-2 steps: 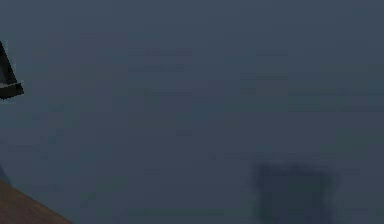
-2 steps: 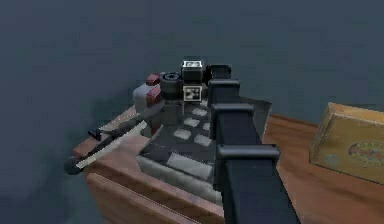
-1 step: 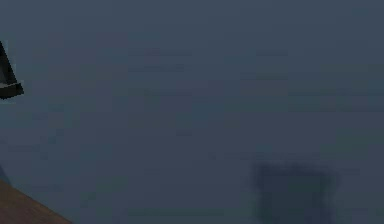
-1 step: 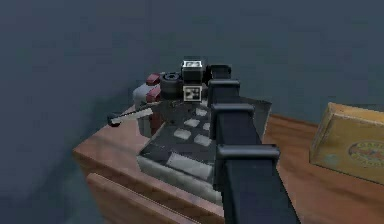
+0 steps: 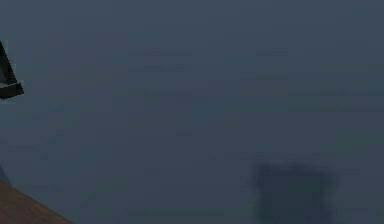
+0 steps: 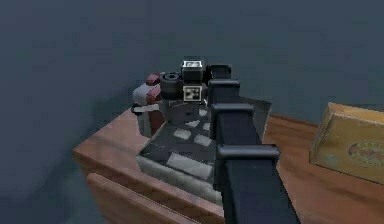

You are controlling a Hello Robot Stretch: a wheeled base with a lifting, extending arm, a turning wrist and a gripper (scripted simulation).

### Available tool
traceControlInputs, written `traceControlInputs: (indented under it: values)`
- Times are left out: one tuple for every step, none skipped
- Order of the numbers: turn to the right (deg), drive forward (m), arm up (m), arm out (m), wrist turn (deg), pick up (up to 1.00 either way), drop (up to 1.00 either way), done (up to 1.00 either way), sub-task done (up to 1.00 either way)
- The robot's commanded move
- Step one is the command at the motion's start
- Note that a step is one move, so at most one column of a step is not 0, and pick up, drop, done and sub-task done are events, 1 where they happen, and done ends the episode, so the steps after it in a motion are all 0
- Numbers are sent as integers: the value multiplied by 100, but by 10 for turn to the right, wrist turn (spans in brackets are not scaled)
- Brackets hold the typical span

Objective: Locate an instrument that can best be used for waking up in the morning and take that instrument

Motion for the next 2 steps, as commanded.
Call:
traceControlInputs:
  values:
    - [0,0,0,0,0,100,0,0,0]
    - [0,0,0,0,0,0,0,100,0]
